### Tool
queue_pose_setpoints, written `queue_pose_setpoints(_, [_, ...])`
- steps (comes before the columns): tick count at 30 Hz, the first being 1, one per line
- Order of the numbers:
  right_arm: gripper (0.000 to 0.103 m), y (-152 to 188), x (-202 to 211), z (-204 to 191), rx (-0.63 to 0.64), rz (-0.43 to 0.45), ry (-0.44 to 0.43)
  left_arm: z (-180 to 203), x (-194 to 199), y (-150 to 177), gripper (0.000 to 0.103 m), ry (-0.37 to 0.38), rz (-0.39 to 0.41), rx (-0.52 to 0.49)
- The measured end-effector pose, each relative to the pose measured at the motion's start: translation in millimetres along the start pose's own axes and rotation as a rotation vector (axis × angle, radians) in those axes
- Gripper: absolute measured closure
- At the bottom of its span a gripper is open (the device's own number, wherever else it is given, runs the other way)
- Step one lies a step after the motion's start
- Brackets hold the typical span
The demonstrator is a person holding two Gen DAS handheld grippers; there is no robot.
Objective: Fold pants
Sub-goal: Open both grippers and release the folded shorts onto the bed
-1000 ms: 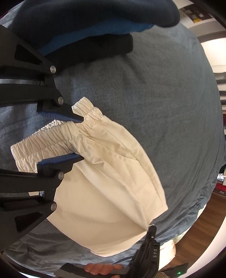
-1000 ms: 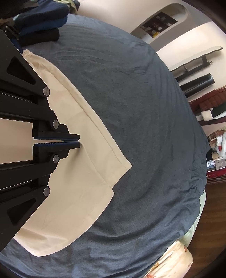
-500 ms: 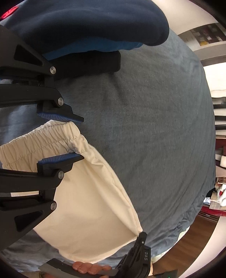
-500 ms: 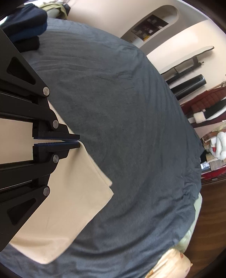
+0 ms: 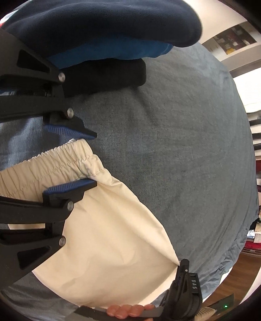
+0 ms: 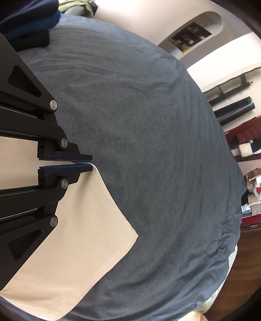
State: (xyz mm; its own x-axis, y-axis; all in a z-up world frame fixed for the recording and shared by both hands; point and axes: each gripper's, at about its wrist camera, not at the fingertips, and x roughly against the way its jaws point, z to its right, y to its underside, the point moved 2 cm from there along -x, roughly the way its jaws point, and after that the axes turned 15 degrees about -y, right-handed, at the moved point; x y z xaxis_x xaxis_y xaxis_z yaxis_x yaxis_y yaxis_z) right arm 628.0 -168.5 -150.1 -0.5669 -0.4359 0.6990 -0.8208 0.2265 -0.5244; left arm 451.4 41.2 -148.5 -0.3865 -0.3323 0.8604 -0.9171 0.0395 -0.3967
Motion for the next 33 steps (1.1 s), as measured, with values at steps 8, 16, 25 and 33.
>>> queue_pose_setpoints(8, [0.058,8.1,72.2,-14.6,0.085,0.108,0.016,5.0,65.2,5.7,0.034,0.017,0.160,-0.041])
queue_pose_setpoints(16, [0.051,52.0,182.5,1.9,0.040,0.212,0.040,31.7,124.3,10.9,0.032,0.155,0.283,-0.134])
queue_pose_setpoints(25, [0.051,106.5,217.5,47.6,-0.007,0.083,0.105,45.7,130.4,57.0,0.032,0.087,0.226,-0.175])
queue_pose_setpoints(33, [0.051,136.0,186.3,44.7,0.178,-0.114,0.018,41.6,108.9,82.9,0.032,0.018,0.130,-0.110])
